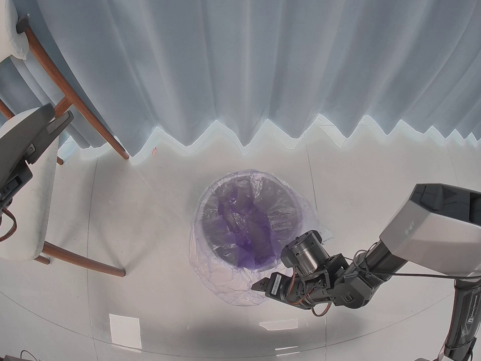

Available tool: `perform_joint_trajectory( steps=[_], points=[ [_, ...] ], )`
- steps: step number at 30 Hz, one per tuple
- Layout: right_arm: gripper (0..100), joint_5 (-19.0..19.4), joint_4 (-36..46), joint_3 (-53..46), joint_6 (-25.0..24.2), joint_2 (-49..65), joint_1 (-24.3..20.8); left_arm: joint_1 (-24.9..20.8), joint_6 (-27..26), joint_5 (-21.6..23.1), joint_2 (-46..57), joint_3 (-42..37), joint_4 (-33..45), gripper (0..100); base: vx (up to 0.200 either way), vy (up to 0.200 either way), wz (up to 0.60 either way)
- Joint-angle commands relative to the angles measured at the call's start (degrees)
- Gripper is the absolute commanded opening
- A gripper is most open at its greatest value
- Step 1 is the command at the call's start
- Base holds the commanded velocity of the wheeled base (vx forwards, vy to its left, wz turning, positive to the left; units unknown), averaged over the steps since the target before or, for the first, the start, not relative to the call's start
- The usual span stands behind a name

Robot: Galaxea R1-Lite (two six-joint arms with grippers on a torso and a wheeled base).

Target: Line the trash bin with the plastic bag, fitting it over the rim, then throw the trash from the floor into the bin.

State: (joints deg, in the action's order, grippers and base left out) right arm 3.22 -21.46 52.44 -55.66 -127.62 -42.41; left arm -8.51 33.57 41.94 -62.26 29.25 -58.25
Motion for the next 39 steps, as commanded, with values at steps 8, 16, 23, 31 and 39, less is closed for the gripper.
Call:
perform_joint_trajectory(
  steps=[8, 16, 23, 31, 39],
  points=[
    [100, 0.47, -0.78, -9.99, 0.47, 9.94, -2.15, -1.33, 0.0, 0.08, -0.32, 0.11, 0.06, 100, 0.0, 0.0, 0.0],
    [100, 0.74, -1.4, -12.89, 0.2, 19.78, -0.39, -5.03, 0.7, 0.16, -0.58, 0.37, 11.23, 100, 0.0, 0.0, 0.0],
    [100, 8.03, -14.76, -22.74, -2.7, 29.89, 4.79, -15.4, 1.58, 0.16, -3.57, -3.49, 15.09, 100, 0.0, 0.0, 0.0],
    [100, 12.16, -24.6, -28.54, -4.37, 32.35, 12.0, -17.51, 2.2, 0.16, -12.98, -4.99, 11.84, 100, 0.0, 0.0, 0.0],
    [100, 16.64, -35.23, -31.17, -6.56, 32.79, 17.19, -19.53, -7.65, 0.08, -27.3, -21.51, -23.58, 100, 0.0, 0.0, 0.0]
  ],
)
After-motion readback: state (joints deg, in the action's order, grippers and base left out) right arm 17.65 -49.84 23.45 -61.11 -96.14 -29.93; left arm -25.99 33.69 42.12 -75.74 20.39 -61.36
